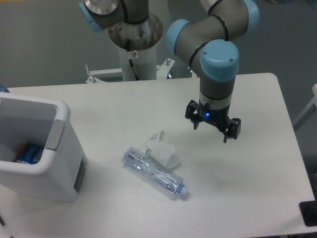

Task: Place the trash in the trash can
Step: 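Move the open gripper over the crumpled white tissue and lower it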

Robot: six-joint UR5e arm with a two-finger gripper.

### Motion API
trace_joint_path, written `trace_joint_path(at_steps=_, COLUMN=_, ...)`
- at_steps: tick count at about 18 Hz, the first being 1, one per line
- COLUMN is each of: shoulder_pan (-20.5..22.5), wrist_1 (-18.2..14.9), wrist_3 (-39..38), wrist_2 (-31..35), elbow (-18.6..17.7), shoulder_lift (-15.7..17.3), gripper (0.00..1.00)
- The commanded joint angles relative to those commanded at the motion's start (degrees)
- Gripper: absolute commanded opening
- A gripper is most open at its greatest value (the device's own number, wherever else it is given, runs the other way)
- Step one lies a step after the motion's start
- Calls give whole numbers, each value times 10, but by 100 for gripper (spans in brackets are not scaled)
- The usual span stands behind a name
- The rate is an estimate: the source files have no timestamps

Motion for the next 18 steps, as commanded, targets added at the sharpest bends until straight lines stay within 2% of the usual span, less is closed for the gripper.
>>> trace_joint_path(at_steps=4, shoulder_pan=-10, wrist_1=-2, wrist_3=-1, wrist_2=1, elbow=-1, shoulder_lift=0, gripper=100)
trace_joint_path(at_steps=8, shoulder_pan=-23, wrist_1=-1, wrist_3=-45, wrist_2=-3, elbow=-2, shoulder_lift=0, gripper=100)
trace_joint_path(at_steps=11, shoulder_pan=-39, wrist_1=32, wrist_3=-111, wrist_2=-4, elbow=-5, shoulder_lift=-12, gripper=100)
trace_joint_path(at_steps=13, shoulder_pan=-44, wrist_1=61, wrist_3=-133, wrist_2=-6, elbow=-33, shoulder_lift=-11, gripper=100)
trace_joint_path(at_steps=16, shoulder_pan=-64, wrist_1=125, wrist_3=-162, wrist_2=-5, elbow=-79, shoulder_lift=-6, gripper=100)
trace_joint_path(at_steps=18, shoulder_pan=-71, wrist_1=140, wrist_3=-203, wrist_2=-7, elbow=-93, shoulder_lift=-7, gripper=100)
